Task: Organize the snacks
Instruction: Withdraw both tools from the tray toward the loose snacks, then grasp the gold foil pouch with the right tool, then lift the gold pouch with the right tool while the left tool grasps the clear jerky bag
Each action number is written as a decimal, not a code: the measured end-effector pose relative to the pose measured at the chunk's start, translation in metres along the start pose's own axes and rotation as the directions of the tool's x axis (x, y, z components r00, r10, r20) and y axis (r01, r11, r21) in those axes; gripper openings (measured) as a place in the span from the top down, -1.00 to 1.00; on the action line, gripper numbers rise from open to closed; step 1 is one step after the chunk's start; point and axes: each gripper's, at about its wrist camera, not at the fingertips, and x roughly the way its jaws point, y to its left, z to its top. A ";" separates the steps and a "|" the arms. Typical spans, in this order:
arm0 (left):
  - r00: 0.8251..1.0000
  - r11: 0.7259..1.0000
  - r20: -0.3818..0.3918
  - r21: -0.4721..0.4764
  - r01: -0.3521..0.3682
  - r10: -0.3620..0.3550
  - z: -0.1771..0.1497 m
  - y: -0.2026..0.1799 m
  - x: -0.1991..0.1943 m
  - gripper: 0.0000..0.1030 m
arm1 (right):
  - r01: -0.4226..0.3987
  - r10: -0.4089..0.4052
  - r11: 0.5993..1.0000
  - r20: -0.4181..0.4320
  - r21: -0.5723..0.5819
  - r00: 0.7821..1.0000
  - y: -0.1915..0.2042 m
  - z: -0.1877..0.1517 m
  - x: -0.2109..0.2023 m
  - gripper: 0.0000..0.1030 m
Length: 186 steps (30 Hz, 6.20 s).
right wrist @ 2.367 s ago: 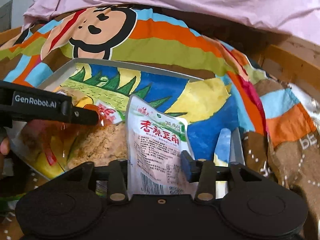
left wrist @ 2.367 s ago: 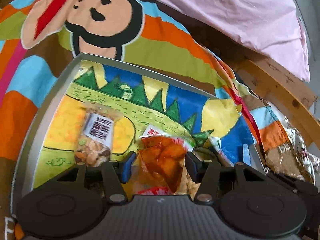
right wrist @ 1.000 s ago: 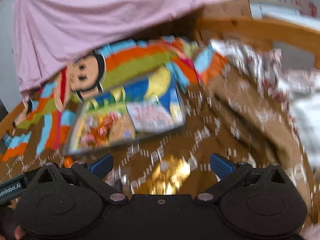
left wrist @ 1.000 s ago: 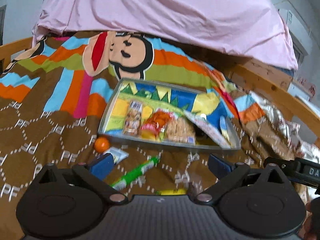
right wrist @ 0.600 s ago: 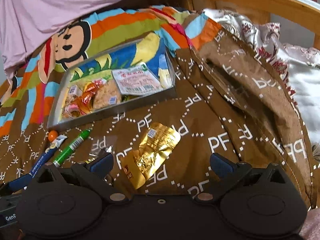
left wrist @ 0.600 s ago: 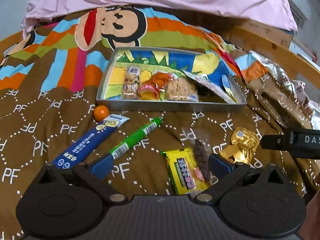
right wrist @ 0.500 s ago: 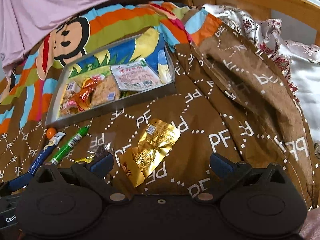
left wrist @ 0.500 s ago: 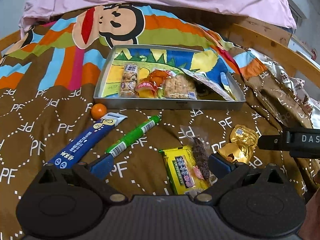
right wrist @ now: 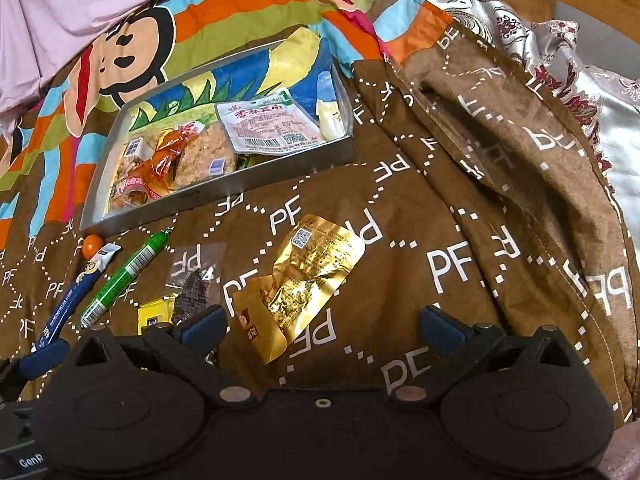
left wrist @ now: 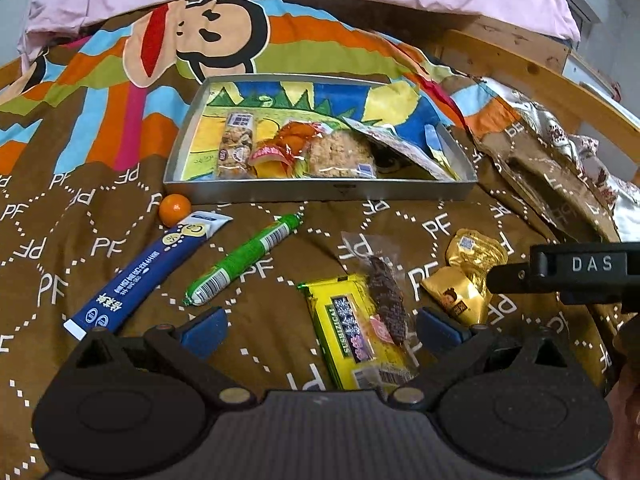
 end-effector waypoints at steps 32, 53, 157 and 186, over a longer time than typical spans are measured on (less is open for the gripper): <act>0.999 0.999 0.023 -0.016 0.032 -0.031 -0.001 0.000 0.000 -0.99 | -0.054 0.052 0.998 -0.086 -0.018 0.995 0.007 0.017 0.032 -0.98; 0.998 0.998 0.033 -0.001 0.062 -0.062 0.000 -0.007 0.016 -0.99 | -0.134 0.103 0.954 -0.126 -0.270 0.987 0.041 0.034 0.064 -0.82; 0.998 0.991 -0.037 0.117 0.062 -0.058 -0.003 -0.031 0.049 -0.29 | -0.058 0.002 0.869 -0.112 -0.492 0.994 0.044 0.033 0.071 -0.28; 0.998 0.998 -0.036 0.033 0.055 -0.054 -0.004 -0.023 0.052 -0.25 | -0.065 -0.001 0.887 -0.141 -0.458 0.990 0.041 0.032 0.068 -0.45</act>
